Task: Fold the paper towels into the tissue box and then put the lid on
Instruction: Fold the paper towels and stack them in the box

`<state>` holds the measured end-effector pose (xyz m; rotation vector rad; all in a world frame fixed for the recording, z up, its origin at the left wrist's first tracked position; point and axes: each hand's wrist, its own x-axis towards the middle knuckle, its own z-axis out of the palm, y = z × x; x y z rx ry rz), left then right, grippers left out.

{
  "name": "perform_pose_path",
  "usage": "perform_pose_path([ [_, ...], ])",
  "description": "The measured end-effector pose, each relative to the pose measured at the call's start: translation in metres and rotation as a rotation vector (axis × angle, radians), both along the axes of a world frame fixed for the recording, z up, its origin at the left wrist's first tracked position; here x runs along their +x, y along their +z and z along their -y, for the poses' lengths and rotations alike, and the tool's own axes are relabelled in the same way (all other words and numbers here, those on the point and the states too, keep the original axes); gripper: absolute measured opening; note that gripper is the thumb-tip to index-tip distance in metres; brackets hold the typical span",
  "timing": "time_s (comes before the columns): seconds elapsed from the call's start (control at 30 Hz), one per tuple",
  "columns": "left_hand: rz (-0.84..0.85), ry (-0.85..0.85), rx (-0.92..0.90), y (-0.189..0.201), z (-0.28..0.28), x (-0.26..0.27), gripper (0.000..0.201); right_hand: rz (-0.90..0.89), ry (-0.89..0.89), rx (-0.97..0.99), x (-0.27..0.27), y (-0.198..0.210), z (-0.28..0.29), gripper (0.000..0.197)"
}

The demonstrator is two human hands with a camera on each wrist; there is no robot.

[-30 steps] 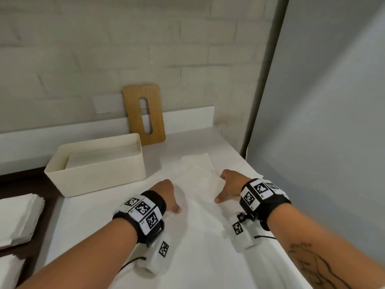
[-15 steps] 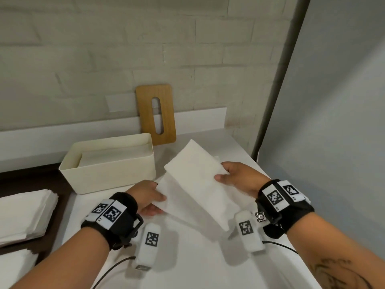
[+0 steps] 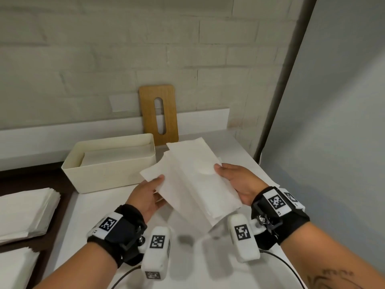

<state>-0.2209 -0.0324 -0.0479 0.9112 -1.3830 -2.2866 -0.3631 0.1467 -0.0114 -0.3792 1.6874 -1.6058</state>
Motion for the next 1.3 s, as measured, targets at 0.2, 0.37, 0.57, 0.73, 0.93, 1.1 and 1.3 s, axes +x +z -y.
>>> perform_pose_path([
  [0.2,-0.163,0.087,0.081,0.018,-0.006,0.000,0.022,-0.167,-0.026,0.211,-0.003,-0.011,-0.003,0.019],
  [0.37,-0.175,0.086,-0.049,0.029,-0.012,0.005,0.020,-0.229,0.088,0.516,0.006,-0.024,-0.007,0.023],
  [0.57,-0.123,0.077,-0.224,0.035,-0.010,0.010,0.022,-0.402,0.076,0.561,0.016,-0.011,-0.008,0.023],
  [0.73,-0.081,-0.072,-0.310,0.038,-0.024,0.004,0.024,-0.463,0.315,0.400,0.047,0.016,0.011,0.058],
  [0.93,-0.192,-0.174,-0.181,0.049,-0.022,0.008,0.038,-0.274,0.260,0.115,0.063,0.018,0.024,0.035],
  [1.1,-0.281,-0.184,-0.202,0.062,-0.016,0.011,0.045,-0.150,0.097,-0.136,0.067,0.032,0.025,0.017],
  [1.3,-0.288,-0.191,-0.180,0.069,-0.023,0.008,0.040,-0.201,0.195,-0.124,0.075,0.038,0.025,0.050],
])
